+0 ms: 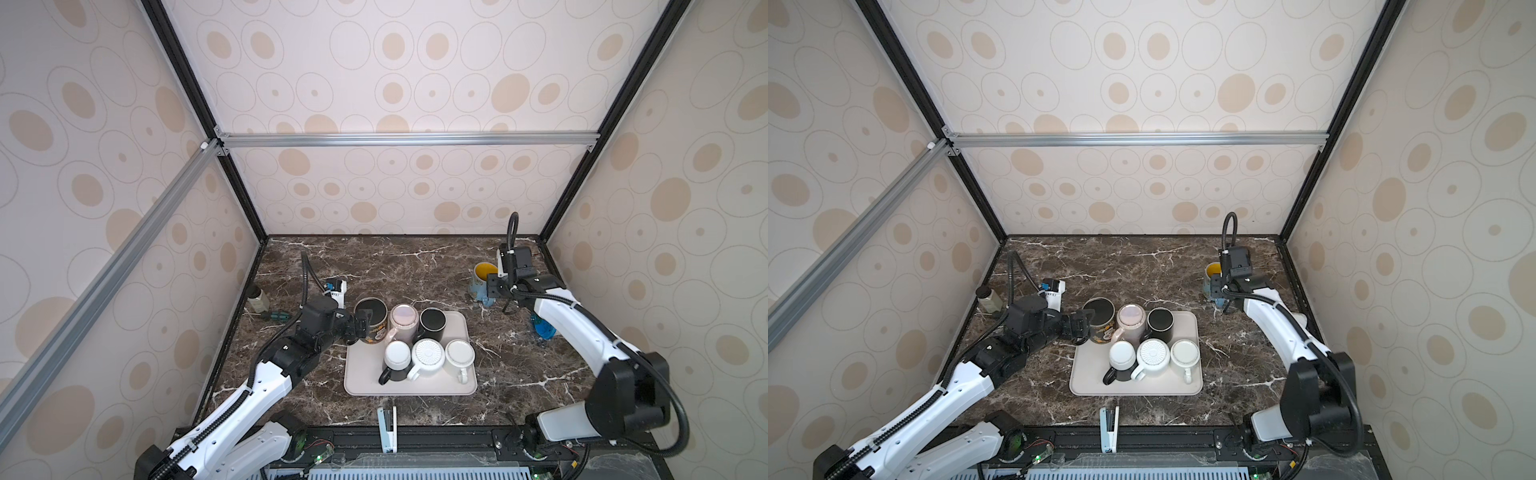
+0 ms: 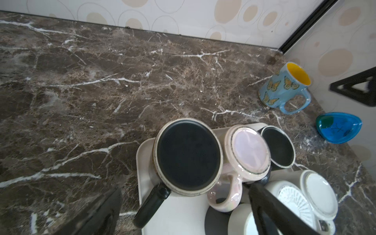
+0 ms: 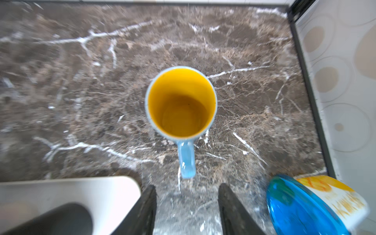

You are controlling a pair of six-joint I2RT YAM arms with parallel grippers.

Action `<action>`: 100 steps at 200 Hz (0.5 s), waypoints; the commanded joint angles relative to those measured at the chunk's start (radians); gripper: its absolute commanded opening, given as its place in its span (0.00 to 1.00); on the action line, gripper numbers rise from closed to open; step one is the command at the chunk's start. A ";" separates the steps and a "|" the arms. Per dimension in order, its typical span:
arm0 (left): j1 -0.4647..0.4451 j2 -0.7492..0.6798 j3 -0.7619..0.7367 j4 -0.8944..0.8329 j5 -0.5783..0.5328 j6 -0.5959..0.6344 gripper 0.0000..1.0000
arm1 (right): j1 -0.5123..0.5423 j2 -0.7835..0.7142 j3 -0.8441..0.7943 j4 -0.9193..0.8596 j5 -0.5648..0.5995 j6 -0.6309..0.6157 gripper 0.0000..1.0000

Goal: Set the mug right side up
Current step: 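Open the right gripper and raise it away from the upright mug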

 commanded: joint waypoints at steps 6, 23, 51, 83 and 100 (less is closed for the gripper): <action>0.010 0.021 0.058 -0.114 -0.002 0.043 0.97 | 0.086 -0.174 -0.034 -0.087 0.024 0.045 0.52; 0.009 0.030 0.060 -0.141 0.008 0.049 0.97 | 0.131 -0.239 -0.041 -0.114 0.024 0.069 0.52; 0.009 0.056 0.131 -0.237 0.008 0.091 0.96 | 0.221 -0.297 -0.020 -0.158 0.000 0.112 0.51; 0.010 0.077 0.210 -0.309 0.016 0.123 0.97 | 0.325 -0.256 0.028 -0.192 -0.033 0.127 0.51; 0.010 0.070 0.217 -0.314 0.008 0.128 0.97 | 0.371 -0.224 0.041 -0.194 -0.033 0.112 0.52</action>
